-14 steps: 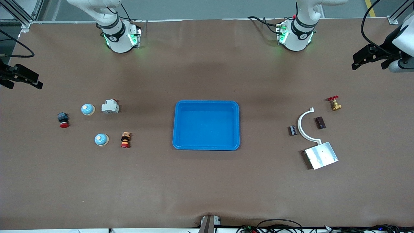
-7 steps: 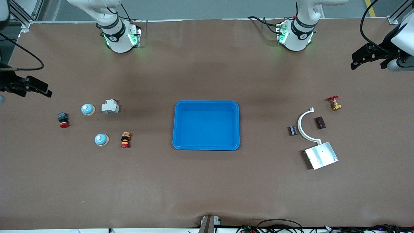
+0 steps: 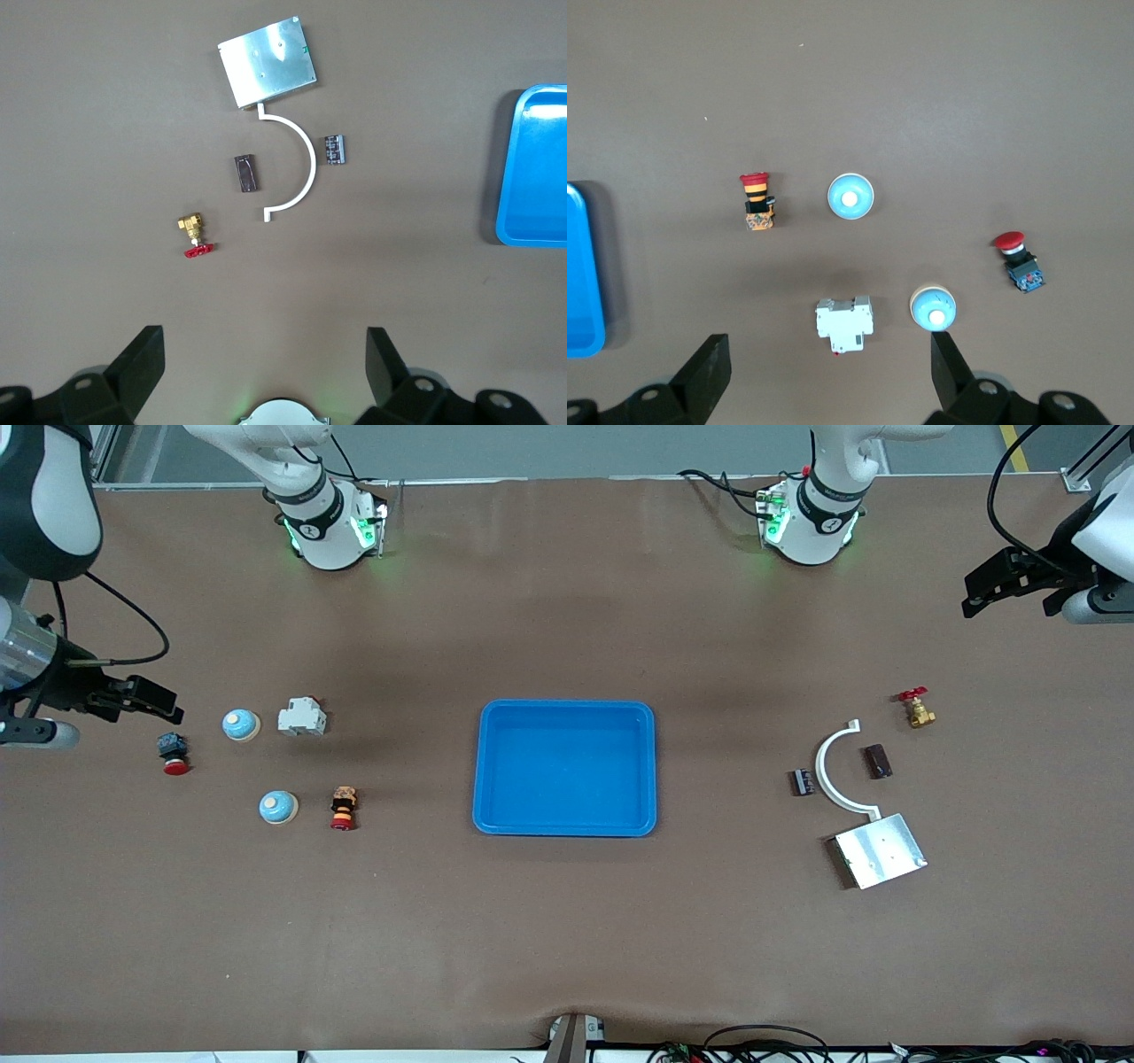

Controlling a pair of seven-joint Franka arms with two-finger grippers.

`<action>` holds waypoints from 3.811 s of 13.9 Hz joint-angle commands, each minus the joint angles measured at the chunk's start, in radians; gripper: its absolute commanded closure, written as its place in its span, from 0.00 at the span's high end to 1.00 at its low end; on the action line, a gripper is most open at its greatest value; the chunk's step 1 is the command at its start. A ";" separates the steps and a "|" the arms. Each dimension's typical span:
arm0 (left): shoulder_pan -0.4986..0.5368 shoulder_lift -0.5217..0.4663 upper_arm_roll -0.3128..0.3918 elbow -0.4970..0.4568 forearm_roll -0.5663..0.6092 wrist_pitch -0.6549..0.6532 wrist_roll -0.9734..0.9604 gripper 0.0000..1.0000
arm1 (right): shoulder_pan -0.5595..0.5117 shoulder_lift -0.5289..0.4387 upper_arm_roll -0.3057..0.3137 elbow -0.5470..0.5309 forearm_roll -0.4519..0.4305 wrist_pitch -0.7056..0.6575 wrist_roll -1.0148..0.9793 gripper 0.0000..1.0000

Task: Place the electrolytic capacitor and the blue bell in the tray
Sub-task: 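Move the right gripper toward the light-blue dome button, then grasp the blue dome button with the right gripper while the left gripper reaches the capacitors, then lift the dome with the right gripper while the left gripper grasps a capacitor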

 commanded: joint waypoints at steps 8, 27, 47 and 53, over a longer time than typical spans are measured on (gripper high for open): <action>0.017 0.016 0.003 0.016 -0.011 -0.008 0.013 1.00 | -0.016 -0.005 0.013 -0.094 0.016 0.130 -0.015 1.00; 0.052 0.170 0.005 0.026 -0.016 0.051 0.013 1.00 | -0.006 0.329 0.014 -0.168 0.068 0.587 -0.017 1.00; 0.054 0.405 -0.005 0.031 -0.033 0.243 0.013 1.00 | 0.013 0.512 0.016 -0.217 0.069 0.834 -0.012 1.00; 0.075 0.445 -0.003 -0.046 -0.042 0.396 0.013 1.00 | 0.027 0.512 0.016 -0.218 0.069 0.827 -0.012 0.11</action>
